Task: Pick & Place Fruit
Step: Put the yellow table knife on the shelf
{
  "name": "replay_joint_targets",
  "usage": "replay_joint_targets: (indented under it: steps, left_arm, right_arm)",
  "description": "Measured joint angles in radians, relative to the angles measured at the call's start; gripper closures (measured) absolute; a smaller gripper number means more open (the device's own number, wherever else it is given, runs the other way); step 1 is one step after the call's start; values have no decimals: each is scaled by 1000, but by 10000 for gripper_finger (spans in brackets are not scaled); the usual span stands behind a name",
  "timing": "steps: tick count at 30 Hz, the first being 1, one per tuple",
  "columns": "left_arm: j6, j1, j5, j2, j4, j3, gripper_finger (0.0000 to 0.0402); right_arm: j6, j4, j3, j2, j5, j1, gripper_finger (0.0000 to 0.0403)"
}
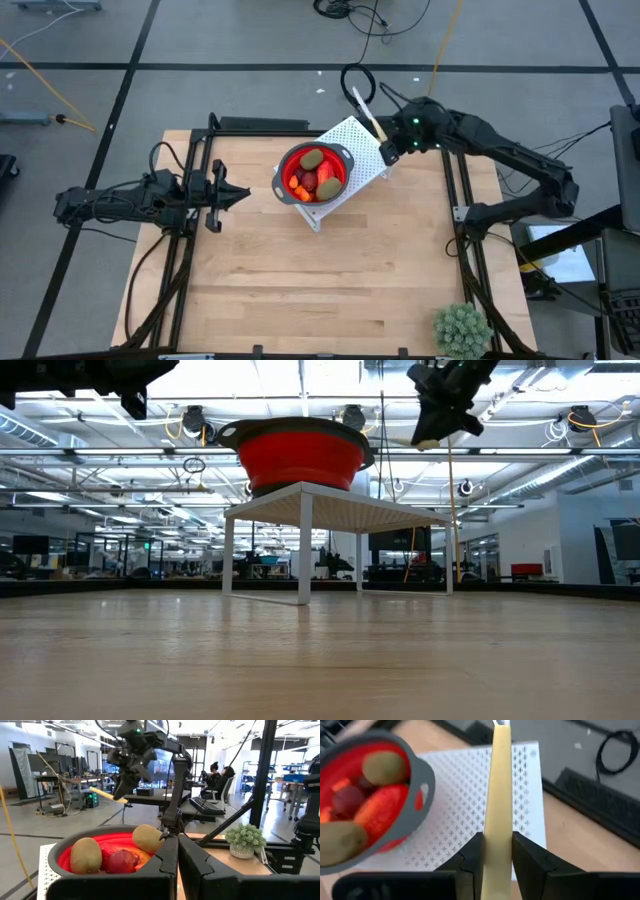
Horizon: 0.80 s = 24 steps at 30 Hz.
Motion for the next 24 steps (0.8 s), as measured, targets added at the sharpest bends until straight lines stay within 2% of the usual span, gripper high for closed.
replay_joint_targets:
  steps: [15, 24]
  left_arm:
    - [11, 0, 1, 0, -1, 0, 392]
    - [16, 0, 3, 0, -9, 0, 392]
  right_arm:
    - [37, -139, 40, 176, -31, 9, 328]
    - [37, -120, 39, 251, -31, 61, 328]
